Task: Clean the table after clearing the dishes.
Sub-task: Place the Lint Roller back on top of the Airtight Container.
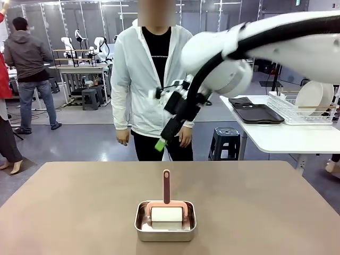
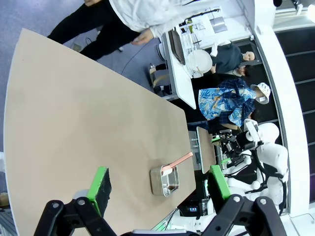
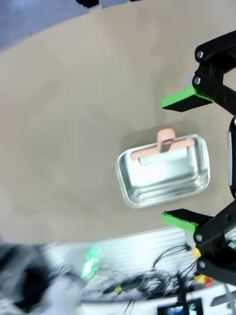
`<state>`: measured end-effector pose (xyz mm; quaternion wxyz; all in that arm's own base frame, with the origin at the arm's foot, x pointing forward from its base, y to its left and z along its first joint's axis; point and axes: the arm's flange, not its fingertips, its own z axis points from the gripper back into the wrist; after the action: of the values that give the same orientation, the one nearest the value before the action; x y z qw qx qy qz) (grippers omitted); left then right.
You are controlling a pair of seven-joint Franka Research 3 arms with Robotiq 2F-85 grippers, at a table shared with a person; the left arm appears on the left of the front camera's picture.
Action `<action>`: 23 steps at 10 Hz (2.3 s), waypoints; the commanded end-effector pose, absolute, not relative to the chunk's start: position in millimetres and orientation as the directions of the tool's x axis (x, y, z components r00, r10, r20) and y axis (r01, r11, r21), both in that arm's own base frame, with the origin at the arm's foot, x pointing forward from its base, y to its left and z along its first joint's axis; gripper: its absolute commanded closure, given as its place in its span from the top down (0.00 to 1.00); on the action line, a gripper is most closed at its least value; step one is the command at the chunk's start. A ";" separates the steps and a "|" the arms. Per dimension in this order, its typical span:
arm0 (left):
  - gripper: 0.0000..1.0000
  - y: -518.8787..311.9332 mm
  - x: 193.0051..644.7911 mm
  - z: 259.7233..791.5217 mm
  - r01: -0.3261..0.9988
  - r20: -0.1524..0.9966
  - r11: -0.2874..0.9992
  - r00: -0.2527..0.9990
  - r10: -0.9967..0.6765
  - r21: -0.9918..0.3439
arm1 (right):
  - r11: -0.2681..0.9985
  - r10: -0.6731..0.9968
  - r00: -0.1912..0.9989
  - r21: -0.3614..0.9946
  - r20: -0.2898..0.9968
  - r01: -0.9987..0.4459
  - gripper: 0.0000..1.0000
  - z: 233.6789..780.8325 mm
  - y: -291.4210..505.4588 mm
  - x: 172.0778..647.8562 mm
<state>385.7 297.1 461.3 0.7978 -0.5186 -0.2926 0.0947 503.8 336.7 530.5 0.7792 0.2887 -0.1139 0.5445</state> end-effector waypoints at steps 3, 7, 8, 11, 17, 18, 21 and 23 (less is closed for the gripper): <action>1.00 299.7 383.2 462.5 0.168 0.379 0.446 0.814 0.441 -0.879 | 0.293 0.327 0.683 0.617 0.654 -0.731 1.00 520.0 181.1 494.6; 1.00 299.7 383.2 462.5 0.168 0.379 0.446 0.814 0.441 -0.879 | 0.273 0.007 0.862 0.828 0.508 -0.490 1.00 503.7 0.5 488.7; 1.00 299.7 383.2 462.5 0.168 0.379 0.446 0.814 0.441 -0.879 | 0.245 -0.058 0.884 0.865 0.464 -0.438 1.00 497.9 -39.6 482.6; 1.00 299.7 383.2 462.5 0.168 0.379 0.446 0.814 0.441 -0.879 | 0.321 -0.240 0.892 0.898 0.384 -0.300 1.00 483.7 -138.7 441.7; 1.00 299.7 383.2 462.5 0.168 0.379 0.446 0.814 0.441 -0.879 | 0.366 -0.336 0.861 0.895 0.382 -0.255 1.00 454.5 -190.3 382.4; 1.00 299.7 383.2 462.5 0.168 0.379 0.446 0.814 0.441 -0.879 | 0.327 -0.378 0.857 0.917 0.350 -0.230 1.00 451.0 -207.2 383.8; 1.00 299.7 383.2 462.5 0.168 0.379 0.446 0.814 0.441 -0.879 | 0.327 -0.378 0.857 0.917 0.350 -0.230 1.00 451.0 -207.2 383.8; 1.00 299.7 383.2 462.5 0.168 0.379 0.446 0.814 0.441 -0.879 | 0.327 -0.378 0.857 0.917 0.350 -0.230 1.00 451.0 -207.2 383.8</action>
<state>385.9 297.1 461.3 0.7979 -0.5186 -0.2925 0.0945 383.2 -205.8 448.0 0.7742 0.5748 -0.2609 -0.0469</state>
